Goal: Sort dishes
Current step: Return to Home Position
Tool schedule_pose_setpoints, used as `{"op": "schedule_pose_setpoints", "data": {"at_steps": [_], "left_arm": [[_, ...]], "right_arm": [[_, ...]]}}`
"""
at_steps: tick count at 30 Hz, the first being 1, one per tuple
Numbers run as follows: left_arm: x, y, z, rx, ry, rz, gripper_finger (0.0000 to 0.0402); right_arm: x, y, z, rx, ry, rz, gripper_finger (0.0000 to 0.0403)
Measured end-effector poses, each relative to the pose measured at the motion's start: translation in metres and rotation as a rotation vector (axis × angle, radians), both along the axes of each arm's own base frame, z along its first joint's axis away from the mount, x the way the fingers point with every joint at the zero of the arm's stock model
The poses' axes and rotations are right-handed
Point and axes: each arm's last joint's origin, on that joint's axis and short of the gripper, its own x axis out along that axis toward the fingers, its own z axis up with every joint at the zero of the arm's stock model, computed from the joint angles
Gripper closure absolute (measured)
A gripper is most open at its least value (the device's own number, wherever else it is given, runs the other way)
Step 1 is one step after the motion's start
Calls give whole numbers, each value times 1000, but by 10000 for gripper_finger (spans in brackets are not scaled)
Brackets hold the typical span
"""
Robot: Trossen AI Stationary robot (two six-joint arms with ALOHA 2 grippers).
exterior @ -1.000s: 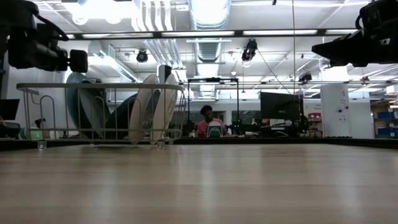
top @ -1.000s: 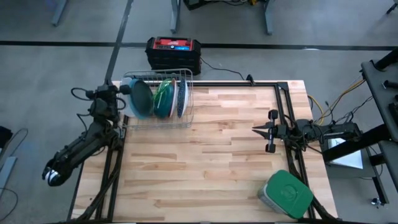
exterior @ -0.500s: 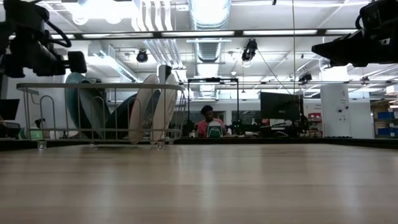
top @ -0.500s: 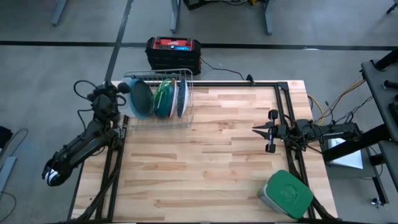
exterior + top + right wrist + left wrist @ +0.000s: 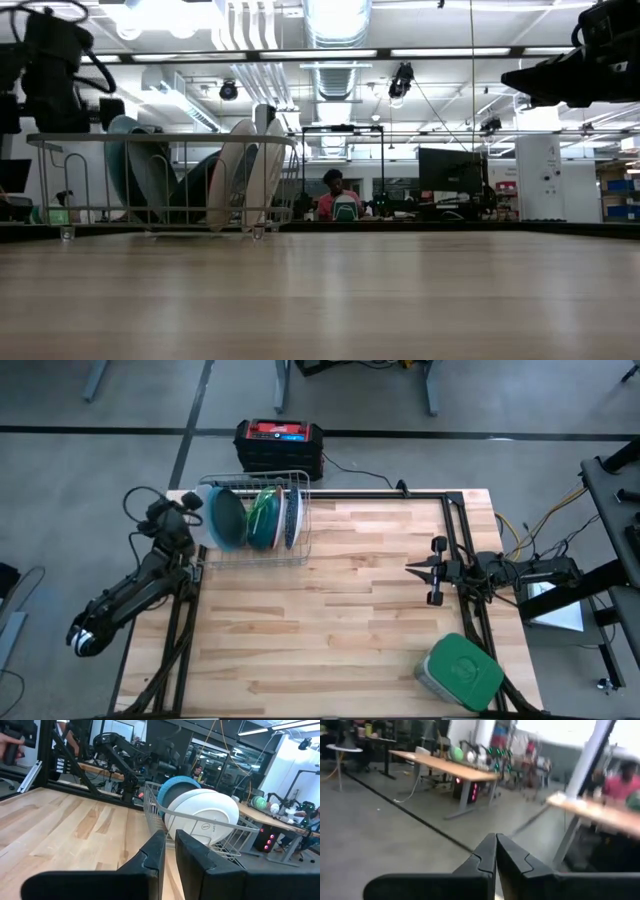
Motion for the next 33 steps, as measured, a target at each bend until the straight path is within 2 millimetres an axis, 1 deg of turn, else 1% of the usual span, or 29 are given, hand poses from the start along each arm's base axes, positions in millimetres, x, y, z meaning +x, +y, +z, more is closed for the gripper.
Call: {"op": "schedule_pose_setpoints", "data": {"at_steps": [4,7,22,33], "left_arm": [[2,3,-12,-118,76,-15,401],[3,5,-16,-155,99,-15,401],[7,11,-25,-233,147,-14,401],[9,14,-29,-262,165,-14,401]], "right_arm": [[0,0,0,0,0,0,371],[0,0,0,0,0,0,368],[0,0,0,0,0,0,348],[0,0,0,0,0,0,364]]}}
